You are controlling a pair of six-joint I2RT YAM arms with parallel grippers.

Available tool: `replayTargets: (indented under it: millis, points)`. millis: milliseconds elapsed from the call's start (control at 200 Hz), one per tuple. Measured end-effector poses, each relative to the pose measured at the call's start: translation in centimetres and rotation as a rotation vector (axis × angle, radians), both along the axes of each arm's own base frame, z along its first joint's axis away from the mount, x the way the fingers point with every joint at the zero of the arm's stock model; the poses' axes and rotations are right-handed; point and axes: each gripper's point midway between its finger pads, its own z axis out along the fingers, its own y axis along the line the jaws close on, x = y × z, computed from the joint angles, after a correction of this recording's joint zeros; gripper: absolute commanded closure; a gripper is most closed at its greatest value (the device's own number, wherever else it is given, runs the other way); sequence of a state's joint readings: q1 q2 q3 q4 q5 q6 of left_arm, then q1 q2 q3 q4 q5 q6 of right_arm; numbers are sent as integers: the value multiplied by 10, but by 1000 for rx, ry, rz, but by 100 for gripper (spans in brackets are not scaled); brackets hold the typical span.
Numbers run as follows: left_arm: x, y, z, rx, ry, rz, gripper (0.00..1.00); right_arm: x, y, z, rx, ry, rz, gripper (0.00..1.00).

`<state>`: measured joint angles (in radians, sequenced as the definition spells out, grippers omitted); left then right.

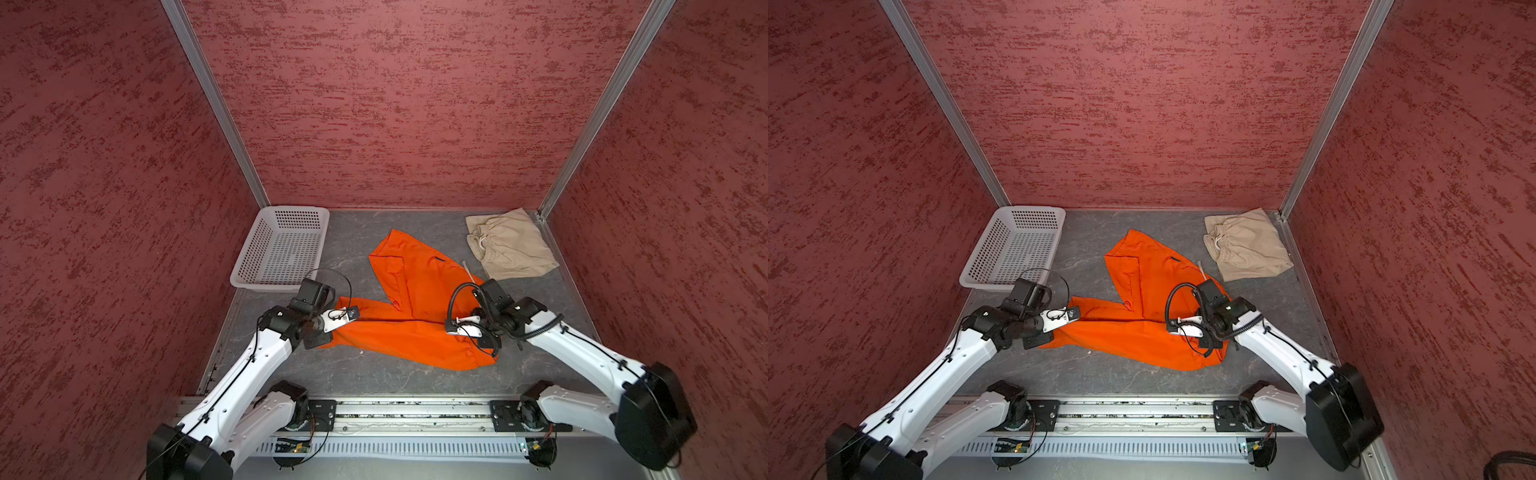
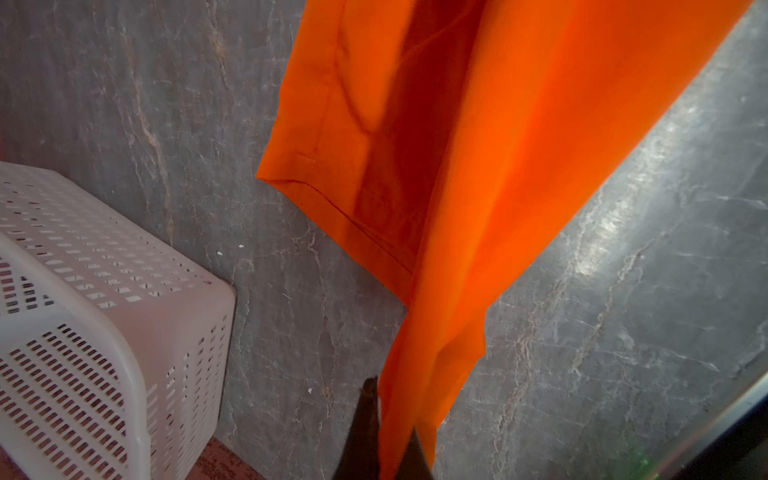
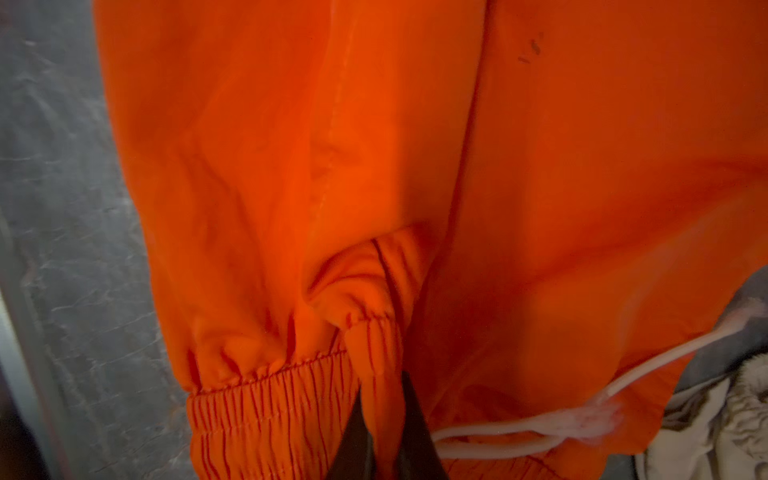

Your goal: Fold and stack the shorts

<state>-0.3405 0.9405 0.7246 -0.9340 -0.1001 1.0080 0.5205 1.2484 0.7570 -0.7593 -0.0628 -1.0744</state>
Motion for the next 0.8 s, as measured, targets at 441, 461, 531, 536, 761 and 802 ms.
replayTargets:
  millis: [441,461,531,536,761,802]
  points:
    - [105,-10,64,4,-180,130,100,191,3,113,85,-423,-125,100]
    - [108,-11,67,0,-188,132,100,191,0,120,87,-443,-129,100]
    - [110,-15,76,-13,-204,122,100,180,-10,141,97,-500,-124,100]
    - [110,-16,76,-13,-204,121,100,179,-11,141,96,-502,-122,100]
    - [47,-29,20,18,-39,-56,100,76,-23,109,108,-456,-7,100]
    - [33,-28,4,34,10,-80,99,58,-25,89,94,-402,10,100]
